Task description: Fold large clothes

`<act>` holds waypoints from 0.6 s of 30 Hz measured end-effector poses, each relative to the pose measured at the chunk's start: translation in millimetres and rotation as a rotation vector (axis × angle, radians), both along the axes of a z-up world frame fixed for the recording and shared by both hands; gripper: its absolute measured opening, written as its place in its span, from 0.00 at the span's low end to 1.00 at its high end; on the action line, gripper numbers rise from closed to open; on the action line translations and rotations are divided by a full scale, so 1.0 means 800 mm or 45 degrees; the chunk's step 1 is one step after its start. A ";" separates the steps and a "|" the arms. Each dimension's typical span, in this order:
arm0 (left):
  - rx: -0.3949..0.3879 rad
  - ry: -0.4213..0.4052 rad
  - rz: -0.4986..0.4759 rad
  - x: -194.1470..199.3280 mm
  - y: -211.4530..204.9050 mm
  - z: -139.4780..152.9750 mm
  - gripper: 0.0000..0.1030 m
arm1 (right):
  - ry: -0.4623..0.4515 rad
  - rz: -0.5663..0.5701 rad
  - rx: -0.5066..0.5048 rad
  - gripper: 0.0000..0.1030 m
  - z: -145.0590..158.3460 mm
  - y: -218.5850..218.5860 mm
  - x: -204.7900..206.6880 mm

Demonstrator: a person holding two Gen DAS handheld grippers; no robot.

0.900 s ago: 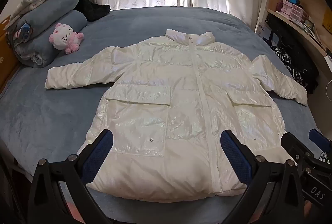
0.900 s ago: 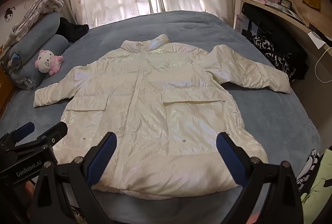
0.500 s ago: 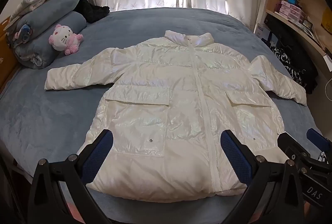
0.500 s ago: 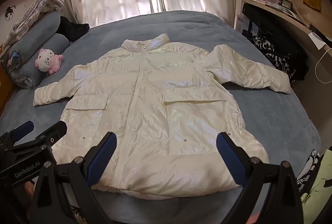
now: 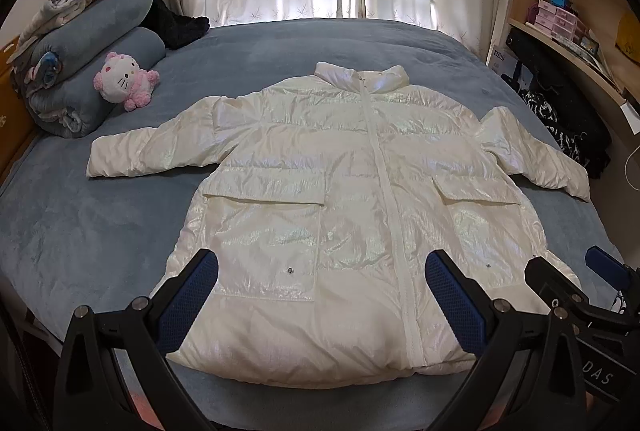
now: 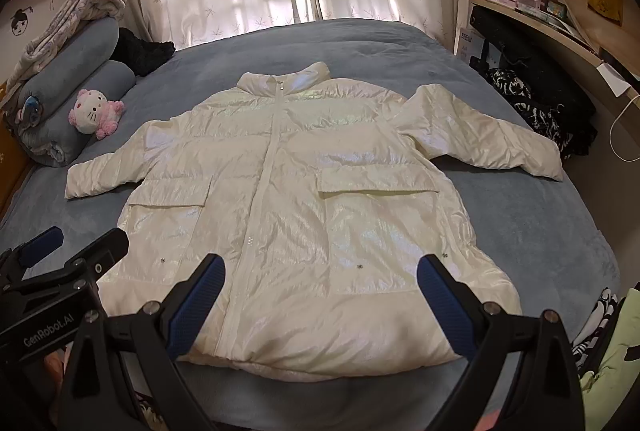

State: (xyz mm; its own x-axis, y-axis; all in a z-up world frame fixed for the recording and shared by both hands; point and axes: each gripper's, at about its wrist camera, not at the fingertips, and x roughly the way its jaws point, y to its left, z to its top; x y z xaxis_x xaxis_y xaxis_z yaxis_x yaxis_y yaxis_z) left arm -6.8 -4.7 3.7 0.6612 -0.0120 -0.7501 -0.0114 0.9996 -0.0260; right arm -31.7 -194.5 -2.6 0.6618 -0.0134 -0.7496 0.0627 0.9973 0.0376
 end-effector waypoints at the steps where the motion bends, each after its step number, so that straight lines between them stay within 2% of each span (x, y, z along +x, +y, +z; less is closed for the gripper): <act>1: -0.001 -0.002 0.001 -0.001 0.001 0.000 0.99 | 0.001 0.000 0.000 0.94 0.000 0.000 0.000; 18: 0.000 0.003 -0.003 0.000 0.001 -0.004 0.99 | 0.014 0.005 0.001 0.94 -0.013 0.001 0.000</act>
State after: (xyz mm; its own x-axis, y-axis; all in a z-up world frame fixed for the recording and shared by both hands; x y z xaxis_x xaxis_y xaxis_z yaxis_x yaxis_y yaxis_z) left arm -6.9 -3.8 0.1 0.6591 -0.0136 -0.7519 -0.0089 0.9996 -0.0258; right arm -31.3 -193.4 -12.7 0.6533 -0.0102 -0.7570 0.0594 0.9975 0.0379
